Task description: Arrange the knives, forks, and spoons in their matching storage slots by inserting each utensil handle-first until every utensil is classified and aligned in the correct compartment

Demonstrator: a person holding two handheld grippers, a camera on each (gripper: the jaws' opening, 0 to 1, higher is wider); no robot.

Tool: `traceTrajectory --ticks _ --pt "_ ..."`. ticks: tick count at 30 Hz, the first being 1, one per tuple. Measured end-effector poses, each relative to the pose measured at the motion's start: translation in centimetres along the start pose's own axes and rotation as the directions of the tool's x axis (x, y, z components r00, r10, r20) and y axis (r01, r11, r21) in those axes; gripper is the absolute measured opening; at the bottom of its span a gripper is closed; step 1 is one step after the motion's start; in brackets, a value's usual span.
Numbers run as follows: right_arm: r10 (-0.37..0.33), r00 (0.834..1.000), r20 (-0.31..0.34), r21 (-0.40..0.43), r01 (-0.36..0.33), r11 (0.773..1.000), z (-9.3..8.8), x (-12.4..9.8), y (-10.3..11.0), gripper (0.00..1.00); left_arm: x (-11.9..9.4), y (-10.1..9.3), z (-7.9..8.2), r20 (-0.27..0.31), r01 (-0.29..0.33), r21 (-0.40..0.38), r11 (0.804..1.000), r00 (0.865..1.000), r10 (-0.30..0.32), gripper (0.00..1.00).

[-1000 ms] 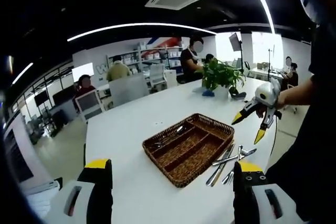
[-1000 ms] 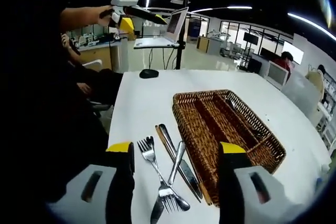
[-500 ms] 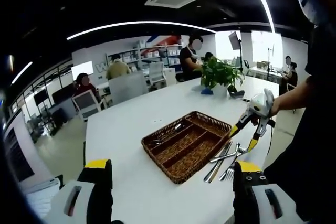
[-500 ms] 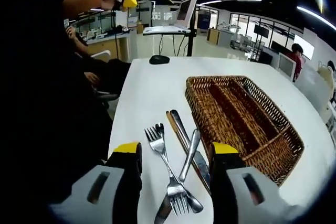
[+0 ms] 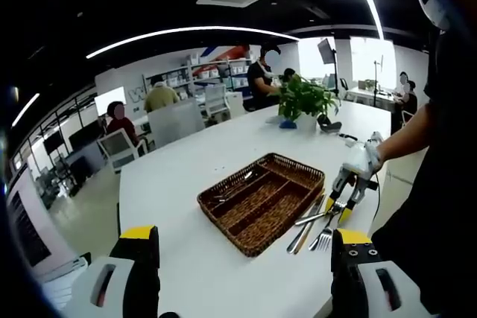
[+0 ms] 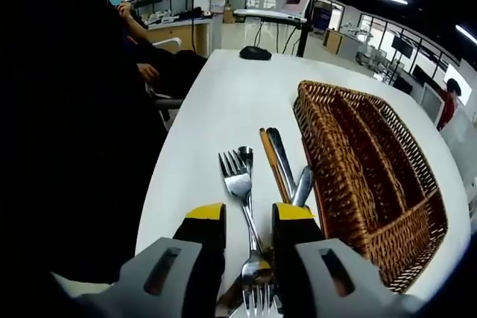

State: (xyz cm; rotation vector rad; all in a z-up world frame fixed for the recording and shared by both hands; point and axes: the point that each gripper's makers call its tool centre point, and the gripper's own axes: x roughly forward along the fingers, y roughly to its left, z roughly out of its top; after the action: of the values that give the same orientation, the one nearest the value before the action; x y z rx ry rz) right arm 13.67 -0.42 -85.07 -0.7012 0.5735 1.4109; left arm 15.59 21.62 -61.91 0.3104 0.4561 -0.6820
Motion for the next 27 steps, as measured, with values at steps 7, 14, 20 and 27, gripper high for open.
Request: traceTrajectory --ticks 7,14,20,27 --pt "0.017 0.999 -0.030 -0.034 -0.018 0.999 -0.6 0.9 0.2 0.17 -0.3 0.4 -0.1 0.007 -0.014 -0.012 1.000 1.000 0.014 1.00" --pt "0.032 0.999 -0.044 -0.067 -0.035 0.997 -0.9 1.7 0.3 0.10 -0.4 0.3 -0.5 0.004 -0.018 -0.021 1.000 1.000 0.018 1.00" --pt "0.038 0.998 -0.060 -0.126 -0.045 0.991 -1.0 2.3 0.4 0.03 -0.8 0.5 -1.1 -0.007 -0.031 -0.030 0.999 1.000 0.030 1.00" --pt "0.047 0.997 -0.062 -0.157 -0.056 0.986 -1.1 2.3 0.2 0.01 -1.2 0.7 -1.5 -0.013 -0.046 -0.038 0.998 0.999 0.045 1.00"
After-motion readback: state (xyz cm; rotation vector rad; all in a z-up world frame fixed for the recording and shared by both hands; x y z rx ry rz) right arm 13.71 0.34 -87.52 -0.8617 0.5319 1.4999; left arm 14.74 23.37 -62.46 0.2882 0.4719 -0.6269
